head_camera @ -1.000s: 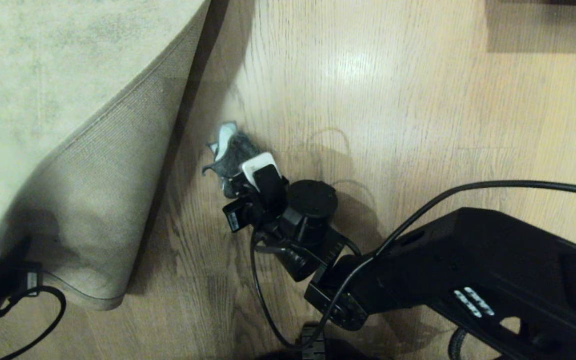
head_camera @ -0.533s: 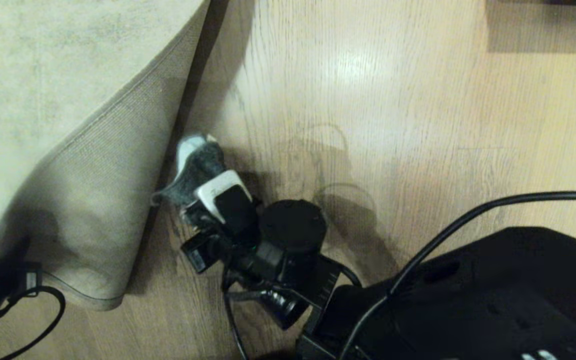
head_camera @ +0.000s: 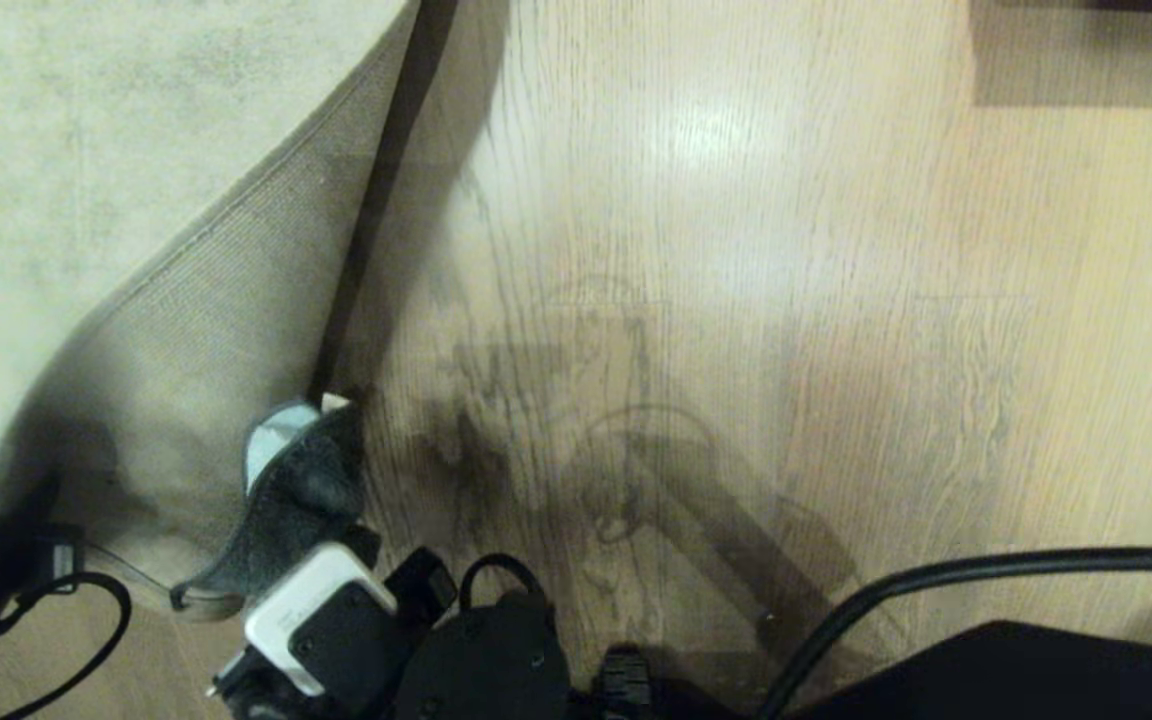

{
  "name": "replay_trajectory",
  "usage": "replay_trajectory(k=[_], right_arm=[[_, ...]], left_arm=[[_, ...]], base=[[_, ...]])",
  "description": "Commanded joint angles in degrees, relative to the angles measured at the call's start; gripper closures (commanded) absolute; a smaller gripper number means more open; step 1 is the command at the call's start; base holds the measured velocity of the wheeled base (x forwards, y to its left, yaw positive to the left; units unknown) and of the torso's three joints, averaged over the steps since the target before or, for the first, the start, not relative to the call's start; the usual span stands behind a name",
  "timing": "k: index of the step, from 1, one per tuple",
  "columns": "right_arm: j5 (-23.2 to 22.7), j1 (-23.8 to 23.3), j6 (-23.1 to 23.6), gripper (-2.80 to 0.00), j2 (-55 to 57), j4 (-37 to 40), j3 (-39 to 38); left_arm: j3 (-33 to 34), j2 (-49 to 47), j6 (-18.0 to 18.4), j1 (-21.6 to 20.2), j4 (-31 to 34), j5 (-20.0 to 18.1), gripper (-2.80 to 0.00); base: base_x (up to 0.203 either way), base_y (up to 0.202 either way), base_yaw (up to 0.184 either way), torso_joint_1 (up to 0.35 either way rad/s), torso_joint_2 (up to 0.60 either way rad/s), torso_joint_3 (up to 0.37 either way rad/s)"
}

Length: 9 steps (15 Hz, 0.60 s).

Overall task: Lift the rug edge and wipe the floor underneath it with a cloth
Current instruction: Wipe the floor under the carpet with a rag

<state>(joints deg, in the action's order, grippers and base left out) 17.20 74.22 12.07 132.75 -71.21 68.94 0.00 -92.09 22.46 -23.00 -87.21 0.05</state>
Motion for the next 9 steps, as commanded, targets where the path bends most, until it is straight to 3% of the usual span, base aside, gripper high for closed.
replay_trajectory(k=[1, 9], right_arm=[[0.1, 0.7, 0.1, 0.0, 4.6, -1.8, -0.1], [0.1, 0.6, -1.1, 0.0, 12.5, -4.2, 3.0]], left_arm=[[0.0, -0.1, 0.1, 0.0, -2.7, 0.0, 0.0], [0.0, -0.1, 0.0, -0.1, -1.9, 0.3, 0.0]], base=[[0.0, 0.0, 0.0, 0.0, 0.0, 0.0], [0.0, 0.0, 0.0, 0.0, 0.0, 0.0]])
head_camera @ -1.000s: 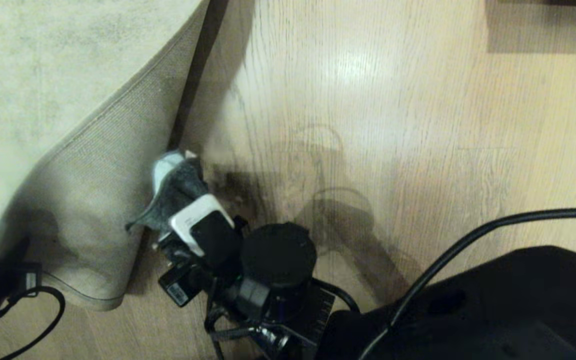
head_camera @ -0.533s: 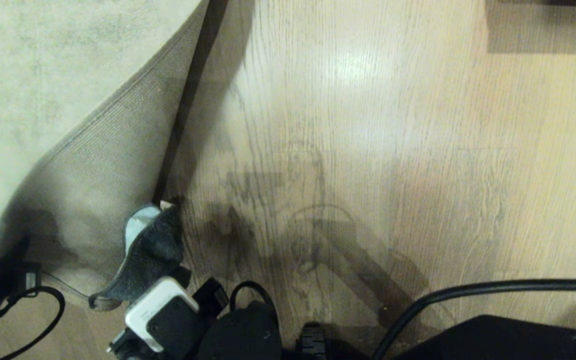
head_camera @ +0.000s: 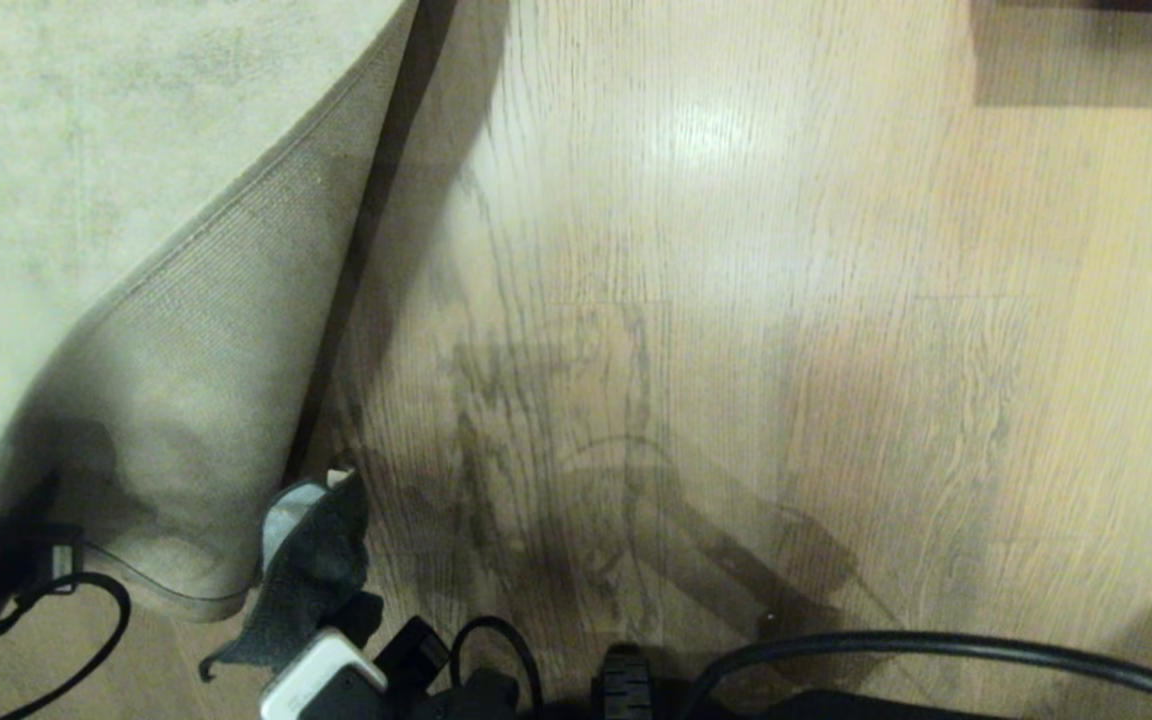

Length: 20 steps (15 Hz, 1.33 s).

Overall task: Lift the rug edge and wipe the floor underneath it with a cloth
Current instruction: Wipe the floor under the carpet with a rag

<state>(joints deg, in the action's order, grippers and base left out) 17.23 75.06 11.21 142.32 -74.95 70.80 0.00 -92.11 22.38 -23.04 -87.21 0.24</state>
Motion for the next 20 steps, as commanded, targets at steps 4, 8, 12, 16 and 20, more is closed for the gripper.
replay_trajectory(k=[4, 8, 12, 16, 20], right_arm=[[0.0, -1.9, -1.4, 0.0, 8.3, -0.3, 6.2], [0.0, -6.0, -1.8, 0.0, 13.6, 0.1, 14.0], [-0.1, -12.0, -1.9, 0.0, 16.3, 0.6, 20.1], [-0.1, -16.4, -1.9, 0.0, 15.8, 2.5, 25.1], [0.0, -19.8, -1.9, 0.0, 14.3, 7.9, 34.0]], left_arm=[[0.0, -0.1, 0.1, 0.0, -1.9, 0.1, 0.0], [0.0, -0.1, 0.0, -0.1, -1.7, 0.1, 0.0], [0.0, 0.3, 0.1, -0.1, 0.1, 0.2, 0.0], [0.0, 0.1, 0.3, 0.0, 0.2, 0.2, 0.0], [0.0, 0.1, 0.4, 0.0, 0.9, 0.2, 0.0]], base=[[0.0, 0.0, 0.0, 0.0, 0.0, 0.0], [0.0, 0.0, 0.0, 0.0, 0.0, 0.0], [0.0, 0.0, 0.0, 0.0, 0.0, 0.0], [0.0, 0.0, 0.0, 0.0, 0.0, 0.0], [0.0, 0.0, 0.0, 0.0, 0.0, 0.0]])
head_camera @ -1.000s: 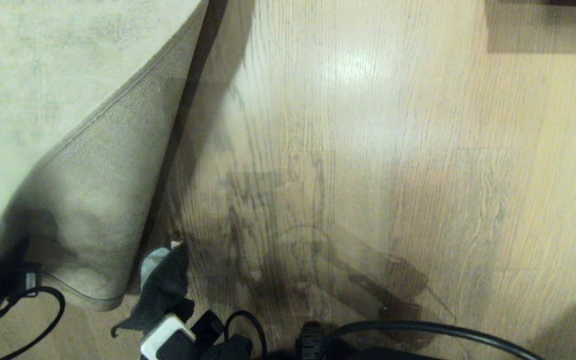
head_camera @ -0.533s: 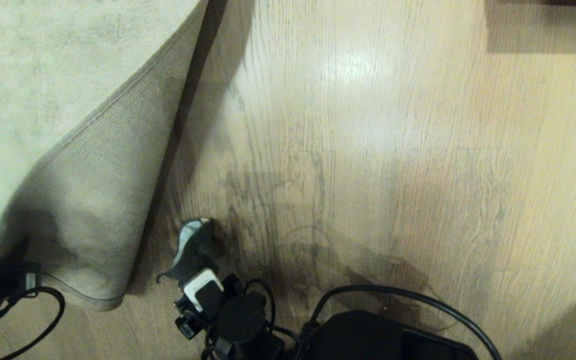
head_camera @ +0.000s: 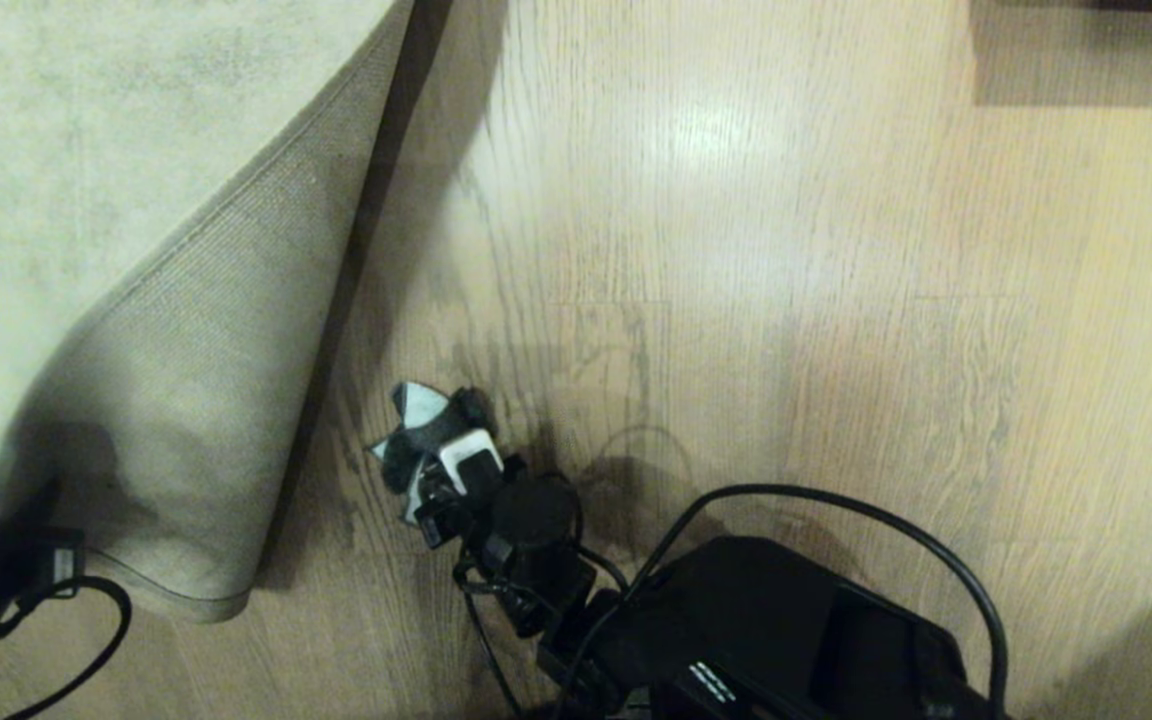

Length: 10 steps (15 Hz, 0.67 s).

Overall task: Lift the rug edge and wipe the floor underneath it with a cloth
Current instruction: Wipe the floor under the carpet with a rag

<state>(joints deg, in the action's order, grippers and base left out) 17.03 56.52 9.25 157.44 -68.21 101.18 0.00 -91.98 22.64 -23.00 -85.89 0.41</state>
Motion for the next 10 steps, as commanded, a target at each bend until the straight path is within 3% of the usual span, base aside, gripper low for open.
replay_trajectory(k=[1, 6, 10], right_arm=[[0.1, -2.2, 0.1, 0.0, -1.5, 3.4, 6.7], [0.0, -6.0, 0.0, 0.0, -8.4, 11.1, 10.2], [0.0, -4.8, 0.0, 0.0, -8.4, 11.5, 7.6]], left_arm=[[0.0, 0.0, 0.1, 0.0, -0.4, 0.0, 0.0], [0.0, -0.2, 0.1, 0.0, -0.3, -0.1, 0.0], [0.0, -0.1, 0.1, 0.0, -0.3, 0.1, 0.0]], base=[[0.0, 0.0, 0.0, 0.0, 0.0, 0.0], [0.0, 0.0, 0.0, 0.0, 0.0, 0.0], [0.0, 0.0, 0.0, 0.0, 0.0, 0.0]])
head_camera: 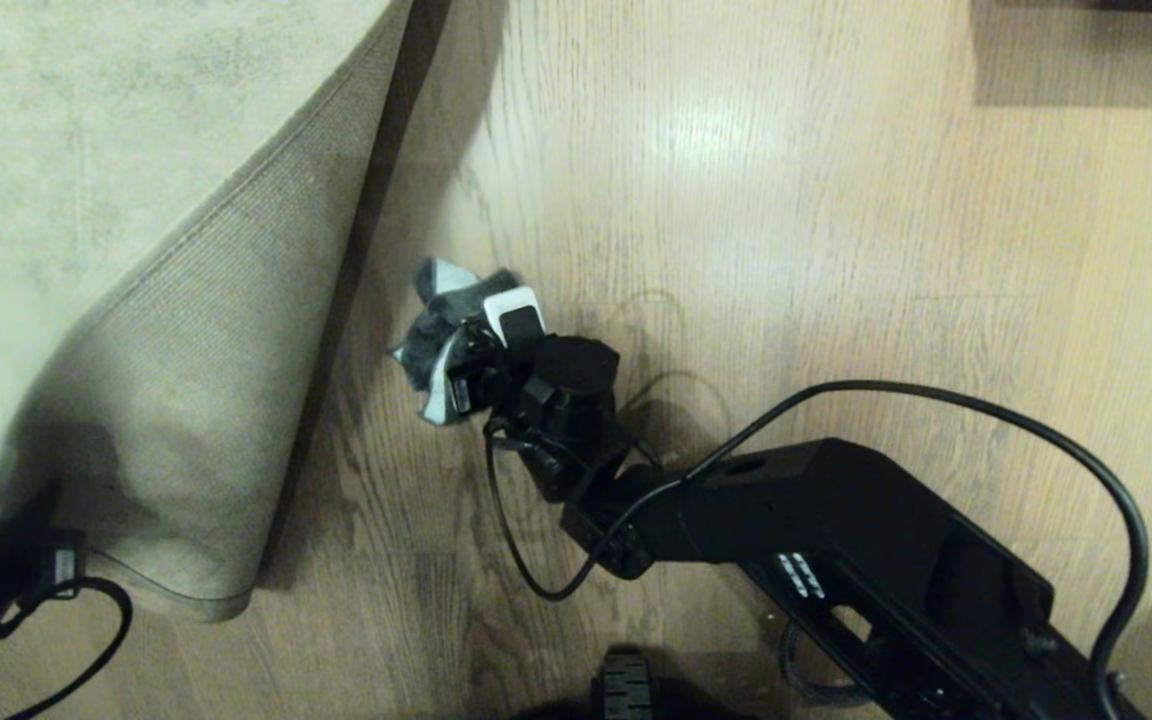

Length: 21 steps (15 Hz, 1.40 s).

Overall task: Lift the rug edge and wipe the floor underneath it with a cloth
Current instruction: Wipe the floor under the carpet with a rag

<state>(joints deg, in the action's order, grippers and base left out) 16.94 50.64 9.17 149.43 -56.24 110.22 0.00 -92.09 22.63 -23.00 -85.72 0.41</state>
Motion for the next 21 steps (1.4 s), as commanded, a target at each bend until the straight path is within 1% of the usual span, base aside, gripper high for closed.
replay_trajectory(k=[1, 3, 7, 10, 13, 16, 21], right_arm=[[0.1, 2.2, 0.1, 0.0, 0.4, -1.1, -3.0], [0.1, 5.4, 0.1, 0.0, 2.5, -2.4, -4.4], [0.2, 11.1, 0.1, 0.0, 6.6, -3.9, -4.7], [0.2, 13.8, 0.1, 0.0, 8.9, -4.5, -4.7], [0.2, 15.5, 0.1, 0.0, 11.1, -4.6, -4.7], [0.3, 15.2, 0.1, 0.0, 12.5, -4.5, -4.4], [1.2, 8.9, 0.2, 0.0, 13.7, -6.4, -1.5]], left_arm=[[0.0, 0.1, 0.1, -0.1, -0.5, 0.1, 0.0], [0.0, 0.2, 0.3, 0.0, -0.5, 0.1, 0.0], [0.0, 0.2, 0.3, -0.1, -0.6, 0.1, 0.0], [0.0, 0.4, 0.4, -0.1, -0.6, 0.2, 0.0], [0.0, 0.3, 0.4, -0.1, -0.6, 0.2, 0.0], [0.0, 0.3, 0.4, -0.1, -0.6, 0.2, 0.0], [0.0, 0.2, 0.4, 0.0, -0.5, 0.8, 0.0]], base=[[0.0, 0.0, 0.0, 0.0, 0.0, 0.0], [0.0, 0.0, 0.0, 0.0, 0.0, 0.0], [0.0, 0.0, 0.0, 0.0, 0.0, 0.0], [0.0, 0.0, 0.0, 0.0, 0.0, 0.0], [0.0, 0.0, 0.0, 0.0, 0.0, 0.0], [0.0, 0.0, 0.0, 0.0, 0.0, 0.0], [0.0, 0.0, 0.0, 0.0, 0.0, 0.0]])
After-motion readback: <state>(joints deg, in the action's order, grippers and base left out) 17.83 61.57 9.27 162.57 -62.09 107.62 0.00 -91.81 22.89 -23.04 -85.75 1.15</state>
